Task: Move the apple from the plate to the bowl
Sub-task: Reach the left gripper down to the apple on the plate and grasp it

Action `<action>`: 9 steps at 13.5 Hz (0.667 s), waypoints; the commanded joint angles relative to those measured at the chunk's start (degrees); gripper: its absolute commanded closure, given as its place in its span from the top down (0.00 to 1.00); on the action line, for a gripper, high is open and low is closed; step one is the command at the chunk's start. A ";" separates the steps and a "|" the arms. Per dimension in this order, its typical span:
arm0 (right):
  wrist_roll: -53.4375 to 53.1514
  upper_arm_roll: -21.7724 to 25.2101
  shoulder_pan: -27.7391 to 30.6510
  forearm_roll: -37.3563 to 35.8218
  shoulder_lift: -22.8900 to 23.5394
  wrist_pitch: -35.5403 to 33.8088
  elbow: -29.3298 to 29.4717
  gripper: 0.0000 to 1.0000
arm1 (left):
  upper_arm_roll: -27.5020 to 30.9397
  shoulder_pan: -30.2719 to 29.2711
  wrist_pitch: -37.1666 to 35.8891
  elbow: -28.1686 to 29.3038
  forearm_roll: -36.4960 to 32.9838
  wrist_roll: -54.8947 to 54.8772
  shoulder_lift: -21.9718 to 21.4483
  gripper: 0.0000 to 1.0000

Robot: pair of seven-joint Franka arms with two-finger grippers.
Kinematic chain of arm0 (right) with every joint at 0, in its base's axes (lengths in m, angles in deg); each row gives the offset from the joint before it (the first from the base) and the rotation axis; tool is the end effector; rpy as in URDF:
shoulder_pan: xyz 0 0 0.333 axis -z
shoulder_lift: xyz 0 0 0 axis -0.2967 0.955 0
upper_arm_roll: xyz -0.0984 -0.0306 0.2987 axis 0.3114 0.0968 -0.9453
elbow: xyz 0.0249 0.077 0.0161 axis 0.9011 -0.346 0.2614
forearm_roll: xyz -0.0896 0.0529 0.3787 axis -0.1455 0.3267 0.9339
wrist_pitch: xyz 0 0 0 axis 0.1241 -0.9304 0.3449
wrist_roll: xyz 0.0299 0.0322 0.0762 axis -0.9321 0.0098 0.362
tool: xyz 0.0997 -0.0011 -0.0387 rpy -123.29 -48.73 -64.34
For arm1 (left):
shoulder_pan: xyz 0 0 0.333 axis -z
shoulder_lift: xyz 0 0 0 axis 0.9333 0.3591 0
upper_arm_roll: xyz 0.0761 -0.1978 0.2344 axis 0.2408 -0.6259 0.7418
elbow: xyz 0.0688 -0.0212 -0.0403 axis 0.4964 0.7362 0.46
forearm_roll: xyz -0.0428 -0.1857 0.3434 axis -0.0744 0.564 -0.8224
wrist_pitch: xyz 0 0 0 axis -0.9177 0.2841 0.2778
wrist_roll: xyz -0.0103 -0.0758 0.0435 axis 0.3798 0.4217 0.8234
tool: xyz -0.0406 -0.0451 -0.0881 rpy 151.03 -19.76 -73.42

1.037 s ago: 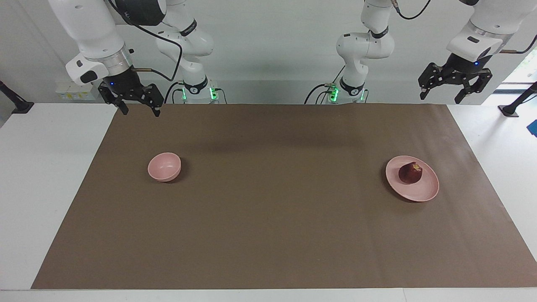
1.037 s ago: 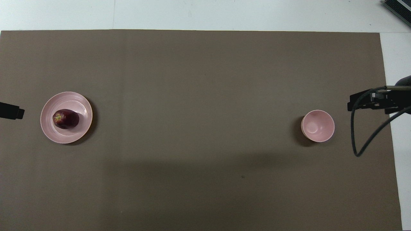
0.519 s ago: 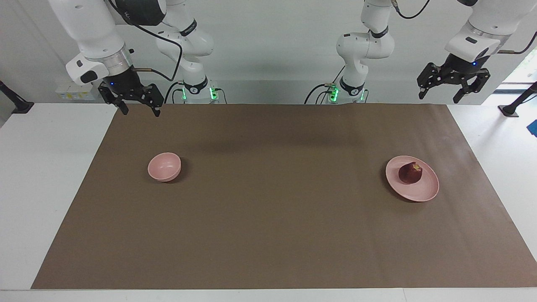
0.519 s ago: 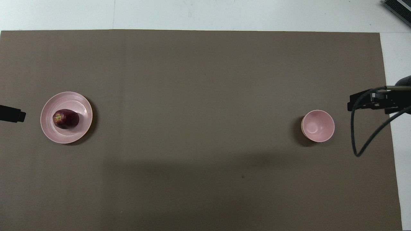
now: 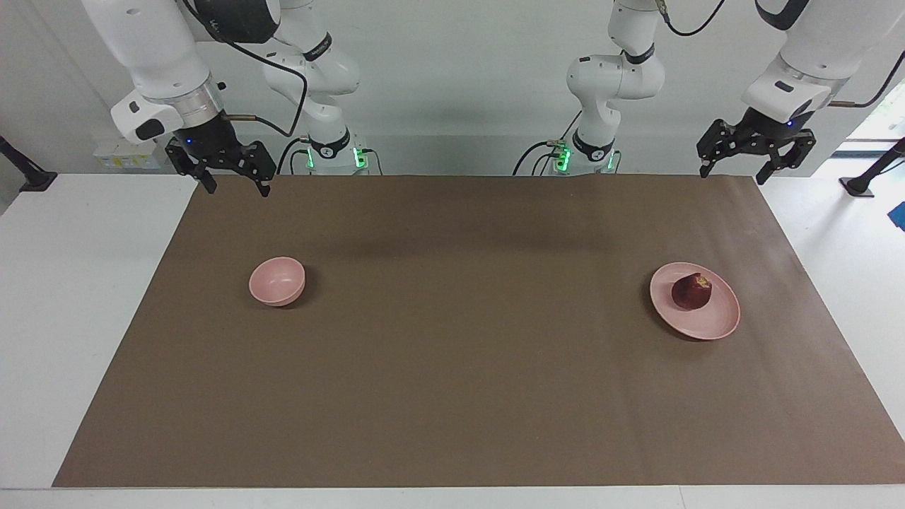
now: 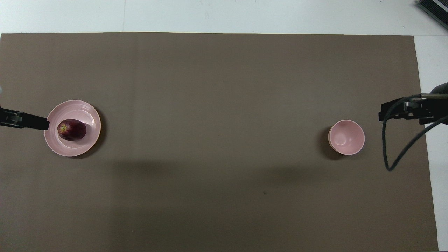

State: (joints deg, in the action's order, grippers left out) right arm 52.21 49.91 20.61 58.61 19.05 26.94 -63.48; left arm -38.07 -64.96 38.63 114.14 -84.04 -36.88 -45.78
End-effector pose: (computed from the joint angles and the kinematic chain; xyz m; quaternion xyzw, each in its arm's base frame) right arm 0.5518 0.0006 0.6239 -0.9987 0.0500 0.0117 0.0012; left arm 0.5450 0.0145 0.5682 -0.9947 0.1016 -0.0120 0.0059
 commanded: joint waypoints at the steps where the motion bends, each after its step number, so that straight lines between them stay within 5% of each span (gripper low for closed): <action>1: 1.73 -0.22 0.60 1.37 -1.07 -0.30 -1.10 1.00 | -0.31 -3.01 9.42 9.35 -0.64 -0.70 -1.87 1.00; 9: 1.20 -0.14 0.78 1.37 -1.07 -0.04 -1.01 1.00 | -0.31 -4.69 28.67 16.22 0.06 -0.79 9.46 1.00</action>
State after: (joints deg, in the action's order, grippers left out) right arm 52.21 49.93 20.64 58.61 19.04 26.94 -63.49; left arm -37.98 -68.91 62.23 128.87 -84.03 -37.28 -38.35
